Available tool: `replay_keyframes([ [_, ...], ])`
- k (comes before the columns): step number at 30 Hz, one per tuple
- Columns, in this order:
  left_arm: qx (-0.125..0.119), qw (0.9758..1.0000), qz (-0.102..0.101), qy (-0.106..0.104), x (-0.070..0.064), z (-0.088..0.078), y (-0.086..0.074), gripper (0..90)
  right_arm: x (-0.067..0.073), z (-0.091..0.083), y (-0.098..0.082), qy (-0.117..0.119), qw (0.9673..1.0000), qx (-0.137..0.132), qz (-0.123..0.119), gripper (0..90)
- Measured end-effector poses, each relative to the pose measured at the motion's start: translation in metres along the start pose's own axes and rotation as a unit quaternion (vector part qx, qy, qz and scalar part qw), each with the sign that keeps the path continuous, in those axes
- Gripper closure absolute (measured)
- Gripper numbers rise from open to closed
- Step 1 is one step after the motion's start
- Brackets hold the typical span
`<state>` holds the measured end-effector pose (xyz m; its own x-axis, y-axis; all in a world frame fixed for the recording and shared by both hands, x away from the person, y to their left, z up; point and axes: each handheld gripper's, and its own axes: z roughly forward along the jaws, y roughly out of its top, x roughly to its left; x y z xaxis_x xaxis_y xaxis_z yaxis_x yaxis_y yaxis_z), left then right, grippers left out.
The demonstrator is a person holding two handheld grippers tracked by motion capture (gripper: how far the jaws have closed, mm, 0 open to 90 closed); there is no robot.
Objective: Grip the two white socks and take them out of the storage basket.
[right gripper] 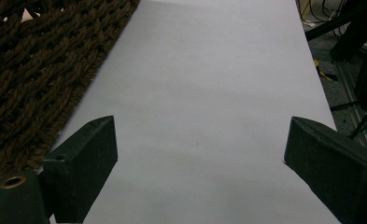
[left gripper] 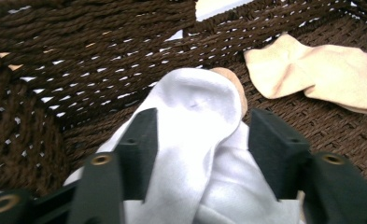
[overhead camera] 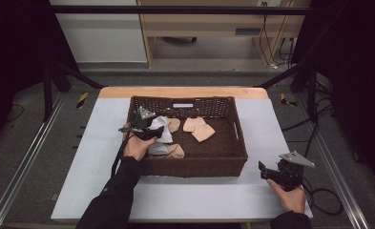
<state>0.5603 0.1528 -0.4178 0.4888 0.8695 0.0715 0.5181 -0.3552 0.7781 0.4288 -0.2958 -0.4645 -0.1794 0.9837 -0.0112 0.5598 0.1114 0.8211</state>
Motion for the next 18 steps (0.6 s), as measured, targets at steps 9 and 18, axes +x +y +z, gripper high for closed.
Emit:
replay_keyframes([
  [9,0.046,0.9989,-0.002,0.012,0.003,0.005,0.0,64.4,0.0,0.0,0.0,-0.001,1.0,0.0,-0.001,9.8],
  [18,0.061,0.9966,-0.053,0.019,0.007,-0.003,0.001,88.2,-0.001,-0.001,0.0,-0.002,1.0,-0.002,0.0,9.8],
])
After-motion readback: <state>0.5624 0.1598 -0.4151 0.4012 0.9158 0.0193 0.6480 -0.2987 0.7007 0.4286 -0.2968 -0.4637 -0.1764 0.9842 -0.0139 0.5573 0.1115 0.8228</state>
